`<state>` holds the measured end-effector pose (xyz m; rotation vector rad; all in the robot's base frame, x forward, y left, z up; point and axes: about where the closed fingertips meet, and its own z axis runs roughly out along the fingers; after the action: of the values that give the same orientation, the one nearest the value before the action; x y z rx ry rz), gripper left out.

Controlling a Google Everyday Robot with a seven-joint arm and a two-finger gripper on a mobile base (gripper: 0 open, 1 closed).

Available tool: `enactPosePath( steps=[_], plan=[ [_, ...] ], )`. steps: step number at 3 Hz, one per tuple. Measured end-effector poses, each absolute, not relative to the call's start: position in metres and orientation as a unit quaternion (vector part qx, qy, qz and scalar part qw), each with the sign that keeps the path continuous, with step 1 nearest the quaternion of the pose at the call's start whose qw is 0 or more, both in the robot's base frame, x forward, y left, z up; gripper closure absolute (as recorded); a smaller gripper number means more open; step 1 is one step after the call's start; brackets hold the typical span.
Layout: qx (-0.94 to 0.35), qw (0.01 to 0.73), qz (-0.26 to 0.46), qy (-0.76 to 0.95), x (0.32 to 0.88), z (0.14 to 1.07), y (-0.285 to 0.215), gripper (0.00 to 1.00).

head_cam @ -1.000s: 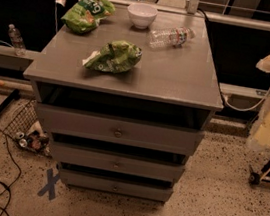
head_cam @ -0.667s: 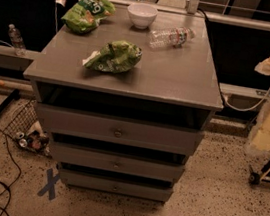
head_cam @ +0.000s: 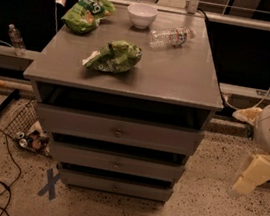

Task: Open bottom drawer

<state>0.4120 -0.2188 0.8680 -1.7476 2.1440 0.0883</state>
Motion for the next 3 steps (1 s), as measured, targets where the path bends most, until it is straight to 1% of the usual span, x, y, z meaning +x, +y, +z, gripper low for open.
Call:
enactPosePath(
  steps=[1,2,3],
  plan=[
    [-0.621,0.186,0.029,0.761,0.412,0.87,-0.219,0.0],
    [-0.631,0.185,0.048,0.752,0.414,0.851,-0.217,0.0],
    [-0.639,0.191,0.132,0.733,0.408,0.77,-0.202,0.0]
  ],
)
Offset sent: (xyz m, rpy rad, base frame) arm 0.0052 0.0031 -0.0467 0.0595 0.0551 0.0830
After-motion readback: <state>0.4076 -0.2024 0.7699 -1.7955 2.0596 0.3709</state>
